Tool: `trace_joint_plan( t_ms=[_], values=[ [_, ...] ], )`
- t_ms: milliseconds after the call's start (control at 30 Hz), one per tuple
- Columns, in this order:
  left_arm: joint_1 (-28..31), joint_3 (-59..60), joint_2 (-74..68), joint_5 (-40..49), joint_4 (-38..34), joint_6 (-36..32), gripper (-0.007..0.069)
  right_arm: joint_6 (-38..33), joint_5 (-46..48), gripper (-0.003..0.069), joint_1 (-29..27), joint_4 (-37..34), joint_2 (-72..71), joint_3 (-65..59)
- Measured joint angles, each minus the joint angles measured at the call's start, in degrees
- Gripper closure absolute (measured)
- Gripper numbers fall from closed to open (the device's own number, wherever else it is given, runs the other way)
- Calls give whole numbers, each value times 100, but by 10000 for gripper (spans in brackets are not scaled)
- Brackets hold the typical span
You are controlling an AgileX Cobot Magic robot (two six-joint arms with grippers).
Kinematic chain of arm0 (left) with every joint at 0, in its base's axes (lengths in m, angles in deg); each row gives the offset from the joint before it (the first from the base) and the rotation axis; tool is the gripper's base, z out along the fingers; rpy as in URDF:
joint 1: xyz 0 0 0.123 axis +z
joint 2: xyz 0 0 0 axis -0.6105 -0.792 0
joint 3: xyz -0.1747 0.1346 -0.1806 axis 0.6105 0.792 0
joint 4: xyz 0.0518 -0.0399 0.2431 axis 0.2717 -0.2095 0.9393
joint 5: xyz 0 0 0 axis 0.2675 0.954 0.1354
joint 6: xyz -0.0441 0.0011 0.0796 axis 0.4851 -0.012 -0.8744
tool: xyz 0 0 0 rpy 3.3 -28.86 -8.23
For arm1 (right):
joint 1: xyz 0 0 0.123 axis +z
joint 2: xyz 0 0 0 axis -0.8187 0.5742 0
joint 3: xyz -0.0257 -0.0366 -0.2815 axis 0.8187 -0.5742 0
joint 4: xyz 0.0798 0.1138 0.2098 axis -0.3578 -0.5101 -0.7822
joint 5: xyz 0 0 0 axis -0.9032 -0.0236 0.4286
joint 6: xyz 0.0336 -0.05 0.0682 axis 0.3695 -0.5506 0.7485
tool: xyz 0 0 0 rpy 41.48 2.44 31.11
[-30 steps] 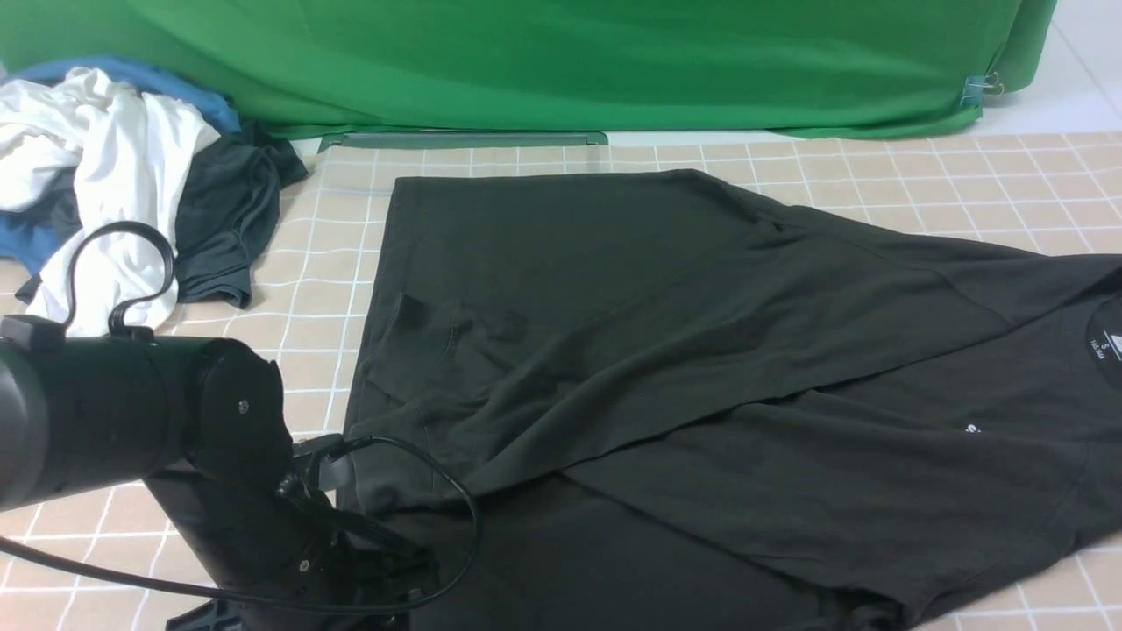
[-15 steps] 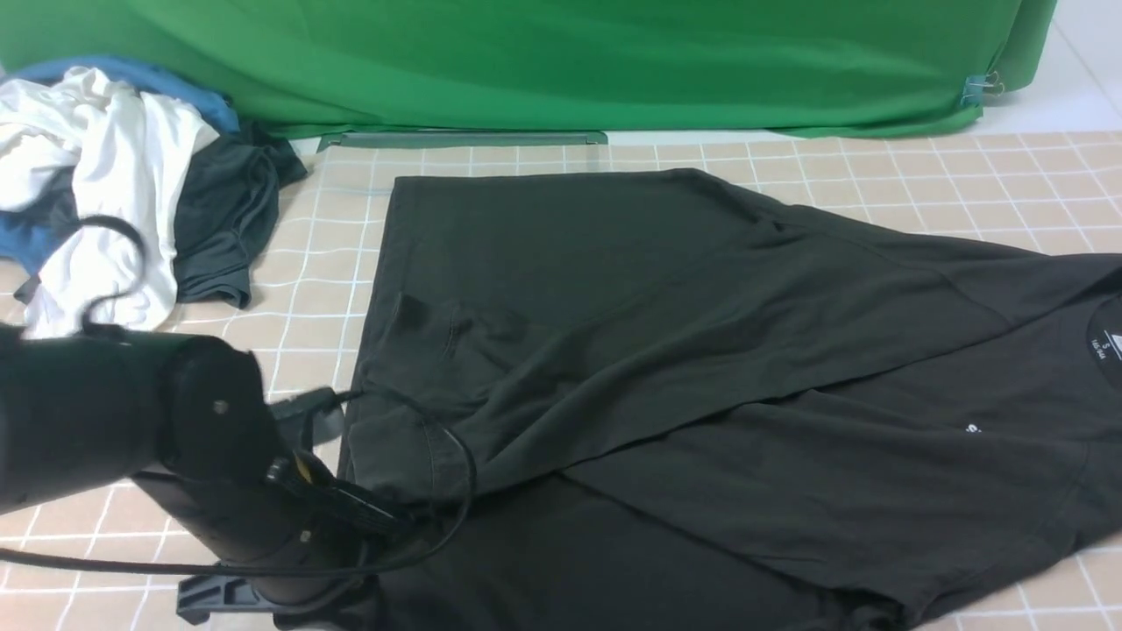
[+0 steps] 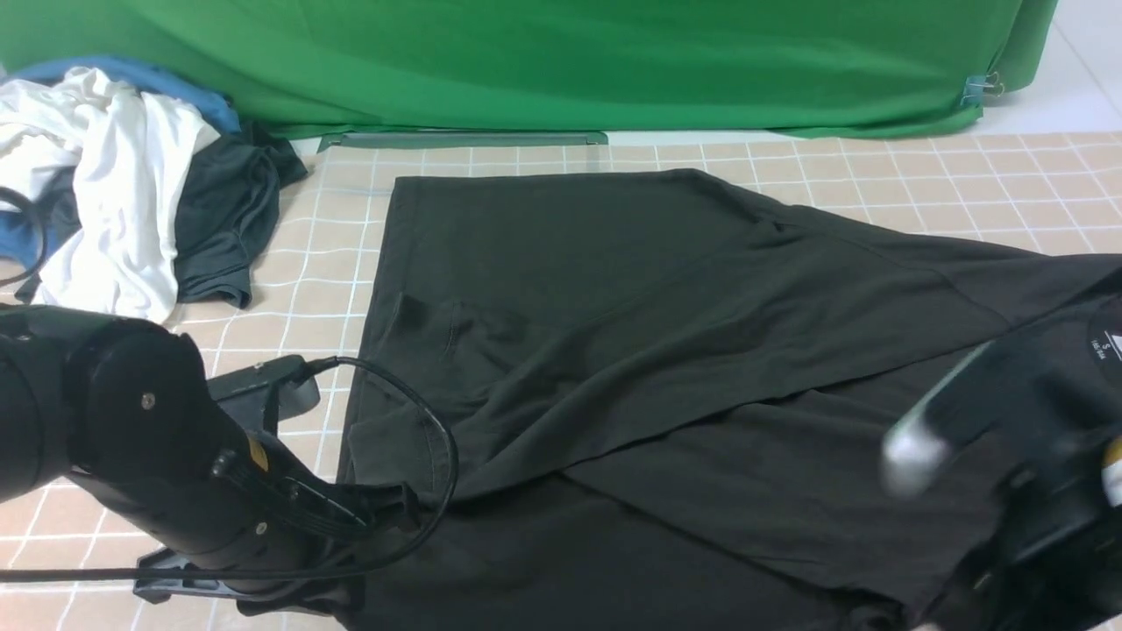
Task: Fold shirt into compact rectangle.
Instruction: 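Grasp the near edge of the shirt at its hem and shoulder corners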
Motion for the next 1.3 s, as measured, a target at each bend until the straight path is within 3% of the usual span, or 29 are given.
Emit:
trace_joint_plan(
  t_ms=[100,167,300,367,500,600,633,733,900,967,1067,1133,1300],
  values=[
    [0,-89,0,80,169,0,594,711,118,181,776,1009,594,0],
    [0,-95,0,185,304,0,594,1152,268,175,1010,1543,859,0],
    [0,-113,0,281,472,0,594,1673,655,195,863,2097,1021,0],
    [0,-118,0,281,497,0,594,1708,799,288,500,2097,1021,0],
    [0,-118,0,281,521,-6,594,1500,594,577,-813,1684,1021,0],
    [0,-118,0,293,521,-12,594,963,290,601,-1478,963,1021,0],
    [0,-118,0,293,521,-17,594,849,261,598,-1553,822,1021,0],
    [0,-123,0,293,528,-87,594,258,145,473,-1679,7,1021,0],
    [0,-123,0,297,546,-93,594,422,236,141,-1261,161,1021,0],
    [0,-123,0,315,565,-100,594,739,485,121,-1260,342,1021,0],
    [0,-123,0,339,565,-106,594,990,533,167,-1460,483,1021,-16],
    [0,-123,0,339,565,-111,594,1197,232,199,-1846,526,1021,-16],
    [0,-123,0,341,565,-111,594,1646,-320,178,-2736,532,1021,-16]
  ],
)
